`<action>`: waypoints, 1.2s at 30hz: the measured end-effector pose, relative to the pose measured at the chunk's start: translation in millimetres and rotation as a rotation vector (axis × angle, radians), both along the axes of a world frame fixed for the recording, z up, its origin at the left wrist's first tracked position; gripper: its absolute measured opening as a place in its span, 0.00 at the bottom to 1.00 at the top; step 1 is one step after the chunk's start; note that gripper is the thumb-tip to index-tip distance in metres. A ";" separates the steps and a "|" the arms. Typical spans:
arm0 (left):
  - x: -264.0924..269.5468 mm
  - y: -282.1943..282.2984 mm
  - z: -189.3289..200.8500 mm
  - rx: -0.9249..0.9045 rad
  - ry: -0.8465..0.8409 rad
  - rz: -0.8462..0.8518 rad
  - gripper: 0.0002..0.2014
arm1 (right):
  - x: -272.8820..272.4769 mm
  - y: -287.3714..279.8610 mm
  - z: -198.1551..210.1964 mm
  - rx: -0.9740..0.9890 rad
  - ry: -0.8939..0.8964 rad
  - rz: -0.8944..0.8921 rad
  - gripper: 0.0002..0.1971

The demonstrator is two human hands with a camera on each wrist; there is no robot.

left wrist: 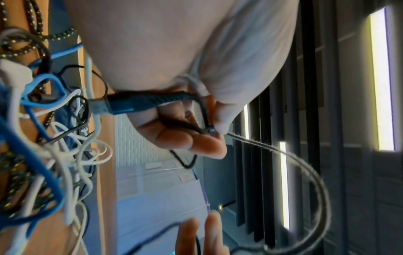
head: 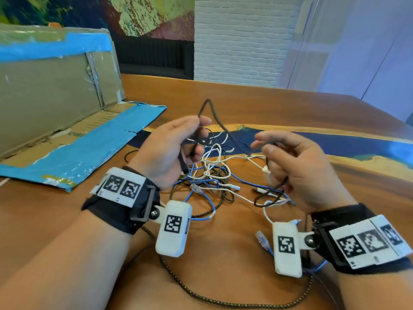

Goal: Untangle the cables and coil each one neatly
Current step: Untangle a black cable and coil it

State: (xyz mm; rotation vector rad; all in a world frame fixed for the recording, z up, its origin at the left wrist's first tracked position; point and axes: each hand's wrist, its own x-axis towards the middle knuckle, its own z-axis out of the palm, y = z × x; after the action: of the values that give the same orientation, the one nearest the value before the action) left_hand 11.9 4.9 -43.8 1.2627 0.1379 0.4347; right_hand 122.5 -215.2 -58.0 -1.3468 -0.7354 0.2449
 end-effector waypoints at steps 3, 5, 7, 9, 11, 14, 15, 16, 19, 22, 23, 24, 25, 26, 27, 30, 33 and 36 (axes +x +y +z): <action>-0.3 -13.7 -4.3 0.073 0.081 -0.088 0.12 | -17.5 11.1 -3.0 -0.069 -0.061 0.079 0.17; -1.4 -20.6 -5.6 0.118 0.100 -0.132 0.10 | -23.8 15.8 -5.3 -0.074 -0.060 0.124 0.19; -2.2 -24.1 -7.4 0.175 0.112 -0.160 0.11 | -27.3 19.5 -6.8 -0.072 -0.044 0.147 0.20; -2.8 -26.1 -9.6 0.213 0.127 -0.212 0.13 | -29.5 21.8 -6.6 -0.074 -0.048 0.116 0.13; -3.2 -28.9 -10.2 0.201 0.143 -0.268 0.13 | -30.3 22.3 -5.2 -0.104 -0.088 0.066 0.04; -2.4 -32.8 -10.5 0.156 0.145 -0.277 0.14 | -26.9 19.1 -4.0 -0.128 -0.128 0.010 0.04; -2.6 -33.3 -10.2 0.145 0.137 -0.275 0.13 | -25.9 18.1 -3.4 -0.131 -0.127 0.002 0.06; -2.7 -33.6 -10.0 0.133 0.131 -0.276 0.13 | -25.4 17.5 -3.4 -0.136 -0.131 0.000 0.09; -2.9 -31.1 -12.4 0.143 0.110 -0.289 0.15 | -25.0 18.4 -4.9 -0.156 -0.123 0.011 0.13; -2.0 -30.4 -14.3 0.192 0.101 -0.298 0.14 | -21.0 19.3 -9.0 -0.216 -0.141 0.016 0.08; -1.9 -31.8 -14.8 0.227 0.096 -0.301 0.11 | -21.4 19.7 -9.9 -0.239 -0.143 0.023 0.05; -1.7 -33.8 -14.4 0.256 0.092 -0.296 0.06 | -22.6 20.3 -10.3 -0.248 -0.138 0.031 0.04; -1.8 -35.6 -13.8 0.272 0.095 -0.279 0.05 | -22.8 21.2 -11.5 -0.244 -0.115 0.028 0.05; -1.1 -36.8 -13.8 0.275 0.107 -0.248 0.09 | -22.5 22.5 -12.2 -0.223 -0.067 0.021 0.08; 0.3 -36.3 -14.3 0.271 0.119 -0.210 0.15 | -21.9 23.0 -11.6 -0.185 0.006 0.011 0.10; 5.0 -25.6 -14.0 0.200 0.122 -0.038 0.28 | -14.6 20.3 -6.6 -0.018 0.233 0.005 0.09; 6.0 -8.8 -11.2 0.061 0.086 0.098 0.30 | -5.1 12.7 -2.5 0.154 0.418 0.000 0.11; 5.7 0.1 -7.2 -0.005 0.085 0.191 0.29 | 1.5 8.1 -4.4 0.159 0.372 -0.042 0.13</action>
State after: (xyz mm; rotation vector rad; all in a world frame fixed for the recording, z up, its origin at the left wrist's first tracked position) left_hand 17.6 5.0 -51.0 1.2681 0.3333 0.5449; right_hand 124.1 -207.1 -62.4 -1.1228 -0.4046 0.3828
